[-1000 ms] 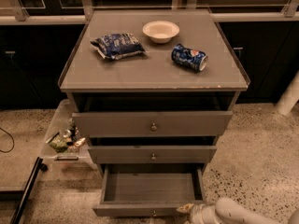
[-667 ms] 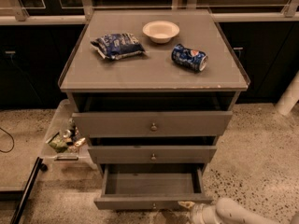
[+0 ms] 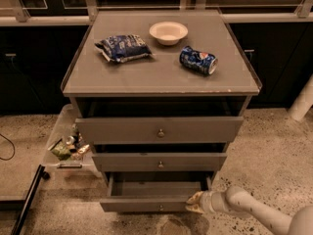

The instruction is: Close bottom drawer

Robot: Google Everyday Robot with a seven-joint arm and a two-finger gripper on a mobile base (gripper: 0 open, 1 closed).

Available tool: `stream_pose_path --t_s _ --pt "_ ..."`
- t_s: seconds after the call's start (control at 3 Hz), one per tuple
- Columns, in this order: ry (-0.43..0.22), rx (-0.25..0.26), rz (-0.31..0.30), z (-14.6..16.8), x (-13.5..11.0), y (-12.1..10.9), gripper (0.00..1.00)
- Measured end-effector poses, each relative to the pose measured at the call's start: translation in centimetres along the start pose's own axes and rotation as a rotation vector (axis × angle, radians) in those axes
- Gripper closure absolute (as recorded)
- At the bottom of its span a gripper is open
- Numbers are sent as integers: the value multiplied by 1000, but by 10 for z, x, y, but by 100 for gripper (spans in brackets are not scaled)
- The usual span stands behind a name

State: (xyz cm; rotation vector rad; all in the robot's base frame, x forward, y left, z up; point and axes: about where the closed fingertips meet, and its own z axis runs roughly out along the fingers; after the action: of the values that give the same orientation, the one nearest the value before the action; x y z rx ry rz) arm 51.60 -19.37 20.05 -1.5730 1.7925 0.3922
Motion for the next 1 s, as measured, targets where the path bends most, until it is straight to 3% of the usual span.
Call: stream_pose_path --t_s 0.33,0.67,1.0 --pt "11 0 -12 8 7 -24 82" --pt "10 -13 -13 9 4 -22 100" --pt "10 -13 -13 6 1 -23 91"
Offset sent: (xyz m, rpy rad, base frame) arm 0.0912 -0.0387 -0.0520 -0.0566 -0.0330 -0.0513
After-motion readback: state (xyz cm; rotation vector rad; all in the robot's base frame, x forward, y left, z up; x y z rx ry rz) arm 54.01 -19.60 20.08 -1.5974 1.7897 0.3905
